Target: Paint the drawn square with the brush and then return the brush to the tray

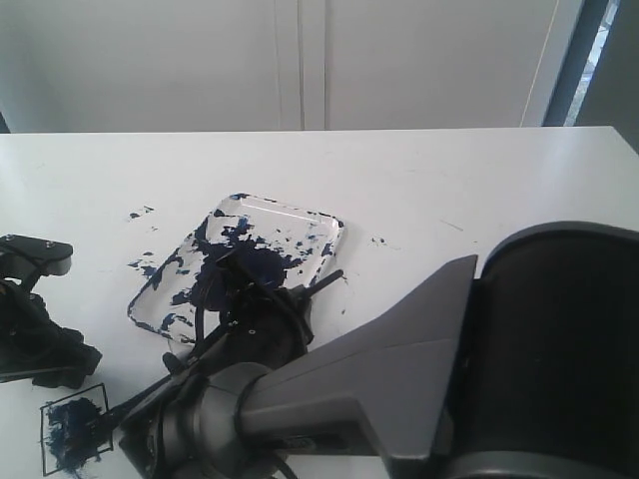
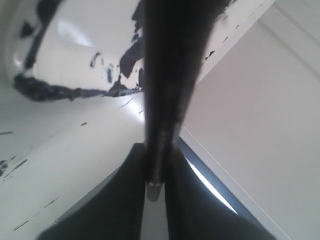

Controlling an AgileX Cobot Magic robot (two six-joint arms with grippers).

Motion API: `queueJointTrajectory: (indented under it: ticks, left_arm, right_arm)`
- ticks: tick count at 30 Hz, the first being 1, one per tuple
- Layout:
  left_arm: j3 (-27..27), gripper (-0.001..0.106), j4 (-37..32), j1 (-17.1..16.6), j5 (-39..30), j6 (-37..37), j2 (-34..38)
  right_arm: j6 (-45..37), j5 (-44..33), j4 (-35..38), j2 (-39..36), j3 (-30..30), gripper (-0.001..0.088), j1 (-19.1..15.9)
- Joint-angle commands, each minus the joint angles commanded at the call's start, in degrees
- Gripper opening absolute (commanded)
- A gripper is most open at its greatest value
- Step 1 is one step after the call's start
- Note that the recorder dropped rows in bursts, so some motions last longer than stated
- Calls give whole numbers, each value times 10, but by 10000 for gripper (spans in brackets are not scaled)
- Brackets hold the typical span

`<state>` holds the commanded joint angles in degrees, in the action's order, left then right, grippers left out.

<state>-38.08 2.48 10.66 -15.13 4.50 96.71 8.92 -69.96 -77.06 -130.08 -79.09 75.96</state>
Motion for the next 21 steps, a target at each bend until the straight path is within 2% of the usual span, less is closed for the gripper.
queueJointTrajectory:
  ticks: [6,12,21]
  left_arm:
    - [0,640,0,0,0,0,0]
    - [0,640,0,0,0,0,0]
    - [0,640,0,0,-1,0,0]
  right_arm:
    - [2,0,-4,-3,-29,0,-1]
    - [-28,0,7,-4,-31,0,-3]
    - [-27,0,7,-4,-31,0,-30]
